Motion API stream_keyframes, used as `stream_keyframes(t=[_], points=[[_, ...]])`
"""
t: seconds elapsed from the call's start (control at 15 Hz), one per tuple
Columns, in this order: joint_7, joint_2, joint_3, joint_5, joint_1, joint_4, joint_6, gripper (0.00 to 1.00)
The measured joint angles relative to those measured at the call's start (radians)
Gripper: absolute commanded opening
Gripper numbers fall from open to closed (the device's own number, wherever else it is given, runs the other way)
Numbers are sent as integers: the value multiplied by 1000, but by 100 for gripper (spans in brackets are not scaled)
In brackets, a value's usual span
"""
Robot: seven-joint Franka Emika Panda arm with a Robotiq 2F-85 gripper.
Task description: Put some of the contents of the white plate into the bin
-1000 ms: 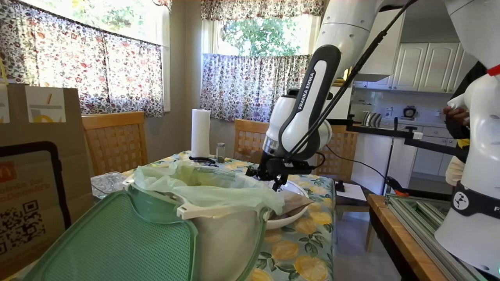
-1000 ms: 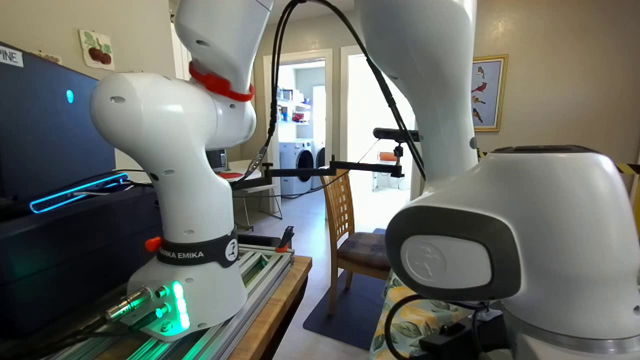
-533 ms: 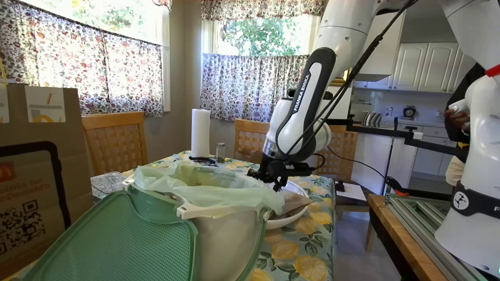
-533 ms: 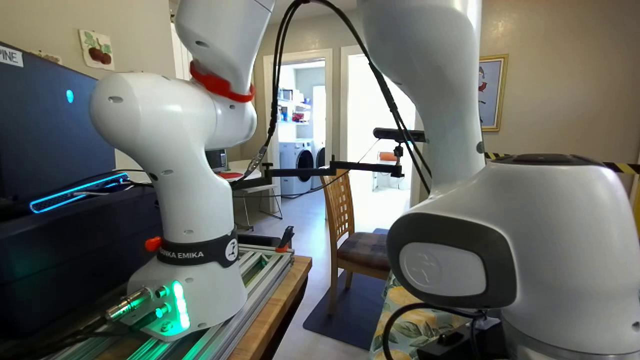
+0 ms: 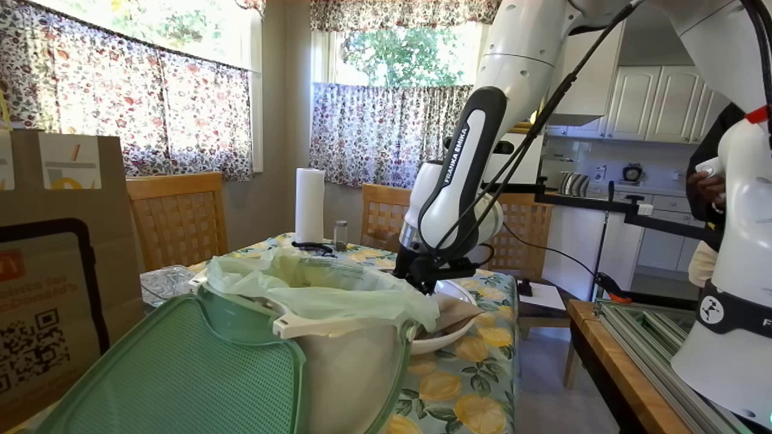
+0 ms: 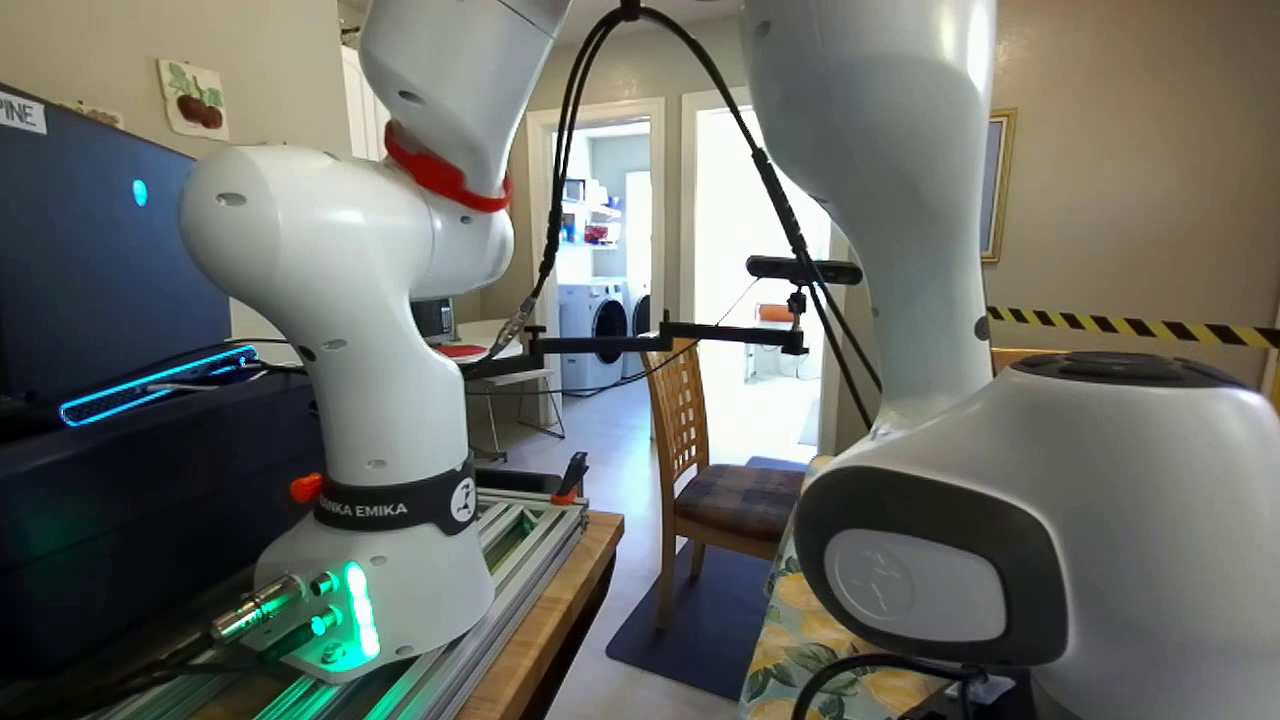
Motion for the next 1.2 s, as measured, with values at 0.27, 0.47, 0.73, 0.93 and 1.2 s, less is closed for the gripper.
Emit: stream_keyframes(t=[0.27, 0.47, 0.73, 0.93, 1.2], points=[[-17, 11, 0, 0, 0, 22, 0, 28], [-22, 11, 1, 0, 2, 30, -1, 13], [-23, -10, 3, 0, 14, 31, -23, 1], [-23, -46, -4, 0, 33, 31, -63, 0], [-23, -92, -23, 0, 62, 30, -123, 35]])
